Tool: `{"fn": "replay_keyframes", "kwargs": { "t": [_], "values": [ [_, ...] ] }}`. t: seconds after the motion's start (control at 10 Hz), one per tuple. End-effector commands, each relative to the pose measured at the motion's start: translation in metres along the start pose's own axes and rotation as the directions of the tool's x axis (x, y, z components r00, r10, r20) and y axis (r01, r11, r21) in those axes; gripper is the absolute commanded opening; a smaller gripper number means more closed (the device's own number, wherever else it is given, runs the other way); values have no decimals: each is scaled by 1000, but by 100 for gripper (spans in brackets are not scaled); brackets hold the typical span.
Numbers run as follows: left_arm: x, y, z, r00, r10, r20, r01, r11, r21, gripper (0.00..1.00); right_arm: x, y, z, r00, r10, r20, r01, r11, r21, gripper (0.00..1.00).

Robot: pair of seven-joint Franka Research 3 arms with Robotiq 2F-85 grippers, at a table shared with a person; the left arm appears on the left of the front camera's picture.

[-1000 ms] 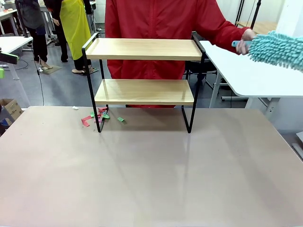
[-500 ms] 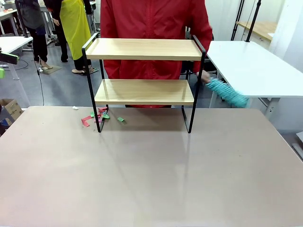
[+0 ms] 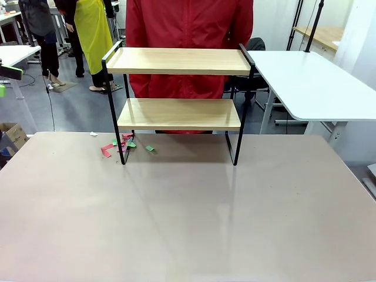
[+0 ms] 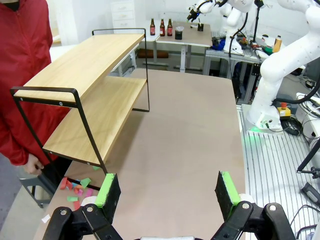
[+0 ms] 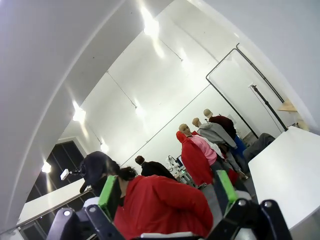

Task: Clean the shelf.
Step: Hand the Duster back to the human.

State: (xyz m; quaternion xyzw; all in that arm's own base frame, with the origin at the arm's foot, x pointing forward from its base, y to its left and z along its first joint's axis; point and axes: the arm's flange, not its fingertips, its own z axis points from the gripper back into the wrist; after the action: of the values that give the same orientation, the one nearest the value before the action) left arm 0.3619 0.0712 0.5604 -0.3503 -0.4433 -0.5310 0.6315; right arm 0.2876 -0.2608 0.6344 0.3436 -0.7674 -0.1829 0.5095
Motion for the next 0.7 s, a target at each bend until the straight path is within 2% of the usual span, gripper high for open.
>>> {"fn": "replay_keyframes", "kwargs": {
  "t": [0.0,0.6],
  "values": [
    [2,0,-1,999,-18,28,18,1000,4,100,-3,1,2,1000,20,3,-20,1000,-7,100],
    [2,0,-1,999,-18,28,18,1000,4,100,-3,1,2,1000,20,3,-20,1000,-7,100]
  ]
}}
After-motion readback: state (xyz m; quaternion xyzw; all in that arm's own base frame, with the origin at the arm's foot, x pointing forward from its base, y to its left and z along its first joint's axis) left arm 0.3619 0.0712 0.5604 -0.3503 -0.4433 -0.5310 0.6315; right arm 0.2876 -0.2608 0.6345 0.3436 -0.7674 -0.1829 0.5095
